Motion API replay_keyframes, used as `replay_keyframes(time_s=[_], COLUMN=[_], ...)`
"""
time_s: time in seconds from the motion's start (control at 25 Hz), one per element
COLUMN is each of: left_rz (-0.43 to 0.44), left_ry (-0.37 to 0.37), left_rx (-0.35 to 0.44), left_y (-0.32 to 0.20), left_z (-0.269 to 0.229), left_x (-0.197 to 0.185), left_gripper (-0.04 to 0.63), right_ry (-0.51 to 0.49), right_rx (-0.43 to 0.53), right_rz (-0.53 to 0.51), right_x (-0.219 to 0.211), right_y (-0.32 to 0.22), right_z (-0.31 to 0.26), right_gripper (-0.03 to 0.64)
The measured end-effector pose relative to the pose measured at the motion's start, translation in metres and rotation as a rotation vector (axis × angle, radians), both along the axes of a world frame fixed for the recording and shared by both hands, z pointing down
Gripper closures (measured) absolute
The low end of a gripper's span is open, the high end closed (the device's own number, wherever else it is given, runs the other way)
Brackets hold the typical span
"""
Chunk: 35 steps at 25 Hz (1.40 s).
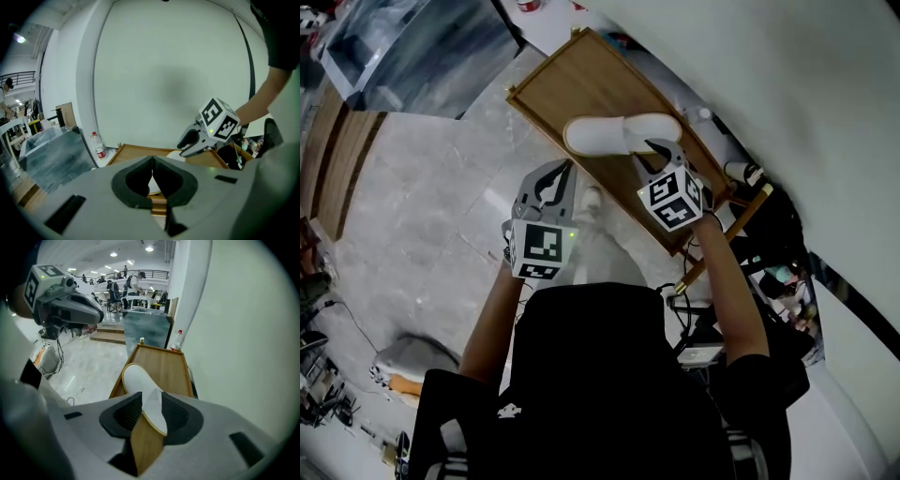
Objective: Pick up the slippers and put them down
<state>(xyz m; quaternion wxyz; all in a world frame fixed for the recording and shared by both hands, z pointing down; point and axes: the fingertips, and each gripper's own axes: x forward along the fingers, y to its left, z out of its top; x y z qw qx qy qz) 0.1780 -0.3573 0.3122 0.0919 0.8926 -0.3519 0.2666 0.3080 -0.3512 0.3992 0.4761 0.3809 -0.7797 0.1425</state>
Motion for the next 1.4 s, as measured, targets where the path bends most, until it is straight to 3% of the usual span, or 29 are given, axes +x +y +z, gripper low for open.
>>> replay_keyframes(time_s=[0.44, 0.92, 1.16, 1.4], left_rz=[-0.023, -0.044, -0.070, -0.091], left_ry=[-0.043, -0.068, -0.077, -0.044], left_rx=[-0.056, -0.087, -0.089, -0.074], left_y=[-0.003, -0.008, -0.008, -0.004], left_z=[0.033, 0.053, 0.057, 0.054], left_x=[-0.003, -0.005, -0.012, -0.009], left_gripper=[0.590, 0.589, 0.591, 0.591], right_ry=[0.201, 0.287, 0.294, 0.290], right_rx=[-0.043, -0.060, -0.061, -0.029], right_rz=[-0.175, -0.301, -0.314, -0.281], right_x=[0.018, 0.018, 0.016, 0.019], right_y=[-0.029, -0.035, -0.035, -0.043], right_z=[0.075, 0.119, 0.124, 0.117], right_gripper=[0.474, 0.463, 0.504, 0.585])
